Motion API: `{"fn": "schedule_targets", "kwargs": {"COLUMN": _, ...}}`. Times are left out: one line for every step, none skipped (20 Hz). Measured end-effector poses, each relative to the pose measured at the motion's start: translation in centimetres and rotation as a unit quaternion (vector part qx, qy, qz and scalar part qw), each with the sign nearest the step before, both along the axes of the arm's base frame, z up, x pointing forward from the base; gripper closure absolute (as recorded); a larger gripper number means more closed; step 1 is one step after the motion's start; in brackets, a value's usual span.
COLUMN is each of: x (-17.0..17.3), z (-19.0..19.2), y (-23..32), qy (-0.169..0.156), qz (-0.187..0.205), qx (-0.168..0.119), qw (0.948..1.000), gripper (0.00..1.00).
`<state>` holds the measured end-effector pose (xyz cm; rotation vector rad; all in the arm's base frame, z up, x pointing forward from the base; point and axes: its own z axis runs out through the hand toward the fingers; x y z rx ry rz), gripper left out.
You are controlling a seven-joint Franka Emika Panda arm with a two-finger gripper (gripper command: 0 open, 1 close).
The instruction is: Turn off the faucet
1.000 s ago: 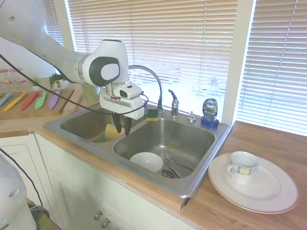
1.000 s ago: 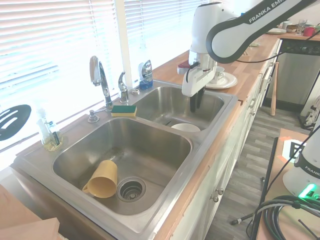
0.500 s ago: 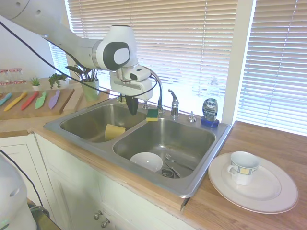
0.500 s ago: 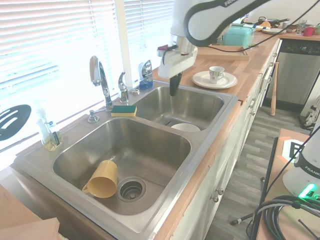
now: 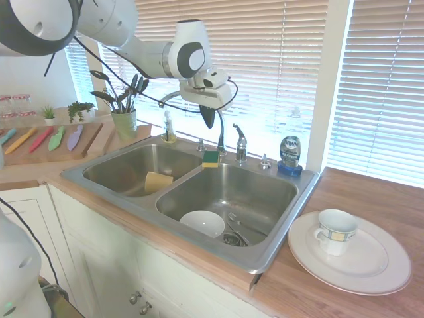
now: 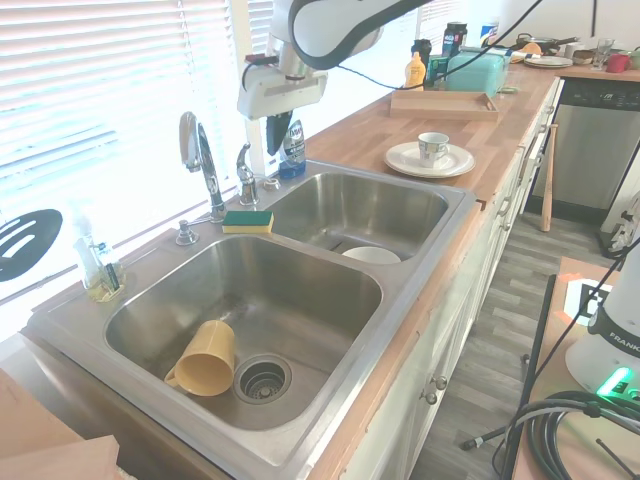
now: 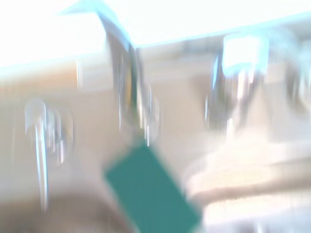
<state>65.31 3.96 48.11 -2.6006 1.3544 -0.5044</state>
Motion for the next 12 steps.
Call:
{"fn": "schedule_targets", "kwargs": {"x": 1.0, "z": 0.0, "y": -0.2, "qy": -0.01, "qz": -0.008, "qx": -0.003, "qw": 0.9999, "gripper": 1.0}}
{"fn": "schedule_targets", "kwargs": {"x": 1.9, "z": 0.0, "y": -0.3, "qy": -0.016, "qz": -0.015, "qx": -0.004, "qw": 0.9998, "gripper": 1.0}}
{"fn": "schedule_targets", "kwargs": {"x": 2.8, "z": -0.1, "y": -0.5, "qy": -0.02, "qz": -0.02, "qx": -0.003, "qw": 0.9996, "gripper": 1.0}}
{"fn": "schedule_targets", "kwargs": {"x": 3.6, "z": -0.3, "y": -0.7, "qy": -0.023, "qz": -0.023, "qx": -0.003, "qw": 0.9995, "gripper": 1.0}}
{"fn": "schedule_targets", "kwargs": {"x": 4.2, "z": -0.4, "y": -0.8, "qy": -0.026, "qz": -0.026, "qx": -0.004, "qw": 0.9993, "gripper": 1.0}}
{"fn": "schedule_targets", "kwargs": {"x": 4.8, "z": -0.4, "y": -1.0, "qy": -0.029, "qz": -0.028, "qx": -0.005, "qw": 0.9992, "gripper": 1.0}}
{"fn": "schedule_targets", "kwargs": {"x": 5.4, "z": -0.3, "y": -1.3, "qy": -0.033, "qz": -0.031, "qx": -0.006, "qw": 0.999, "gripper": 1.0}}
{"fn": "schedule_targets", "kwargs": {"x": 5.9, "z": -0.1, "y": -1.6, "qy": -0.038, "qz": -0.033, "qx": -0.007, "qw": 0.9987, "gripper": 1.0}}
{"fn": "schedule_targets", "kwargs": {"x": 6.2, "z": 0.0, "y": -1.9, "qy": -0.04, "qz": -0.036, "qx": -0.008, "qw": 0.9985, "gripper": 1.0}}
{"fn": "schedule_targets", "kwargs": {"x": 6.5, "z": -0.1, "y": -2.1, "qy": -0.041, "qz": -0.038, "qx": -0.009, "qw": 0.9984, "gripper": 1.0}}
{"fn": "schedule_targets", "kwargs": {"x": 6.8, "z": -0.2, "y": -2.4, "qy": -0.041, "qz": -0.04, "qx": -0.01, "qw": 0.9983, "gripper": 1.0}}
{"fn": "schedule_targets", "kwargs": {"x": 7.0, "z": -0.4, "y": -2.5, "qy": -0.041, "qz": -0.041, "qx": -0.01, "qw": 0.9983, "gripper": 1.0}}
